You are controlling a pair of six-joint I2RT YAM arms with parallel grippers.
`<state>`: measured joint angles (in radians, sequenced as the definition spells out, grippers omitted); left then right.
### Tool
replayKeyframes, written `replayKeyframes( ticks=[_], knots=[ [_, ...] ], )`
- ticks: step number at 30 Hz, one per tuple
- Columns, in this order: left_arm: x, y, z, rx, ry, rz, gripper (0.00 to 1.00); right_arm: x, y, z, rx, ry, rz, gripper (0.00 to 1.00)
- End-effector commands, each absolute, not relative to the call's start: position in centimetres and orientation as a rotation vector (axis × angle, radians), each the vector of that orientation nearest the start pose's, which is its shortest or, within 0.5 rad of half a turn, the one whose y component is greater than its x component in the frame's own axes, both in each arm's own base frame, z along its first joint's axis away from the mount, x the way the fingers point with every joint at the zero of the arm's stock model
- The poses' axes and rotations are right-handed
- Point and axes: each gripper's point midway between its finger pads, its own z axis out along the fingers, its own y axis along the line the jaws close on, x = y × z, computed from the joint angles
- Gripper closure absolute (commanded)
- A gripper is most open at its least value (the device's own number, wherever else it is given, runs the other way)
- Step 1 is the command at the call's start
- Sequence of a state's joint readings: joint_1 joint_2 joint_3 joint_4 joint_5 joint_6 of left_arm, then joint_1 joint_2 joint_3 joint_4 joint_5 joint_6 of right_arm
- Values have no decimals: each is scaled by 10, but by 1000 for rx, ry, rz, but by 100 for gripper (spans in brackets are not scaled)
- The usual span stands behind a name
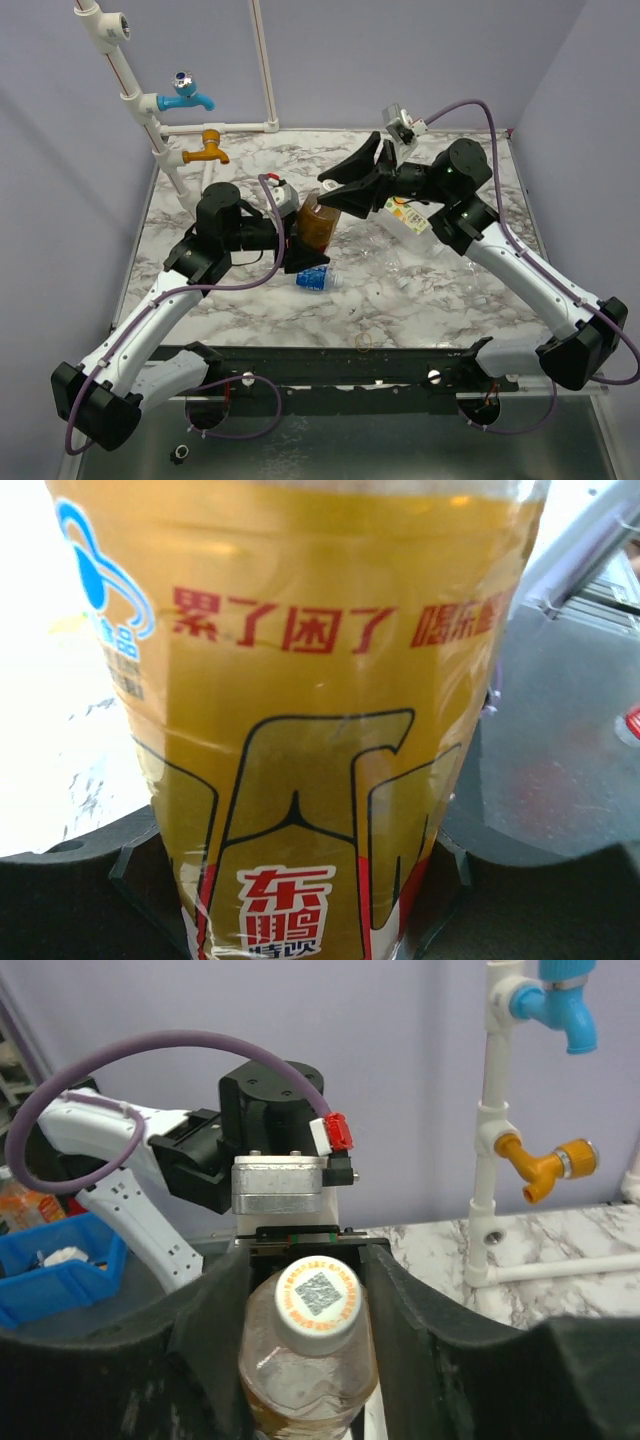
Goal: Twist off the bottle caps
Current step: Unscrew the bottle cap from the plastic bottle.
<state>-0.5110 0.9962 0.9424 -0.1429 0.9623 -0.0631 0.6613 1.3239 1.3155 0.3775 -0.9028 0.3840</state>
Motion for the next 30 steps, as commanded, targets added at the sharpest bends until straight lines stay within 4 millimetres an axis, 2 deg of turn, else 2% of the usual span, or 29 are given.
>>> replayKeyframes(
  ticks=[1, 3, 5, 7, 10, 14, 24, 28, 30],
  knots=[
    [211, -261, 314, 982, 1521, -1064, 91, 241, 342, 439, -808, 1258, 1232, 28],
    [232, -255, 304, 919, 1564, -949, 91, 264, 334, 445, -669, 1303, 1154, 16],
    [254, -246, 294, 872, 1594, -822, 91, 276, 331, 448, -593, 1342, 1127, 13],
    [269, -239, 287, 826, 1616, -737, 93, 289, 331, 443, -521, 1404, 1111, 13],
    [281, -234, 285, 790, 1608, -675, 93, 303, 334, 433, -452, 1477, 1099, 20],
    [286, -233, 284, 767, 1602, -653, 94, 311, 344, 425, -438, 1513, 1114, 29],
    [289, -233, 277, 761, 1626, -650, 94, 318, 360, 420, -458, 1524, 1153, 40],
    [287, -234, 275, 767, 1629, -658, 93, 320, 362, 418, -456, 1519, 1162, 53],
    [287, -235, 273, 768, 1635, -661, 94, 320, 364, 418, -458, 1517, 1169, 64]
  ],
)
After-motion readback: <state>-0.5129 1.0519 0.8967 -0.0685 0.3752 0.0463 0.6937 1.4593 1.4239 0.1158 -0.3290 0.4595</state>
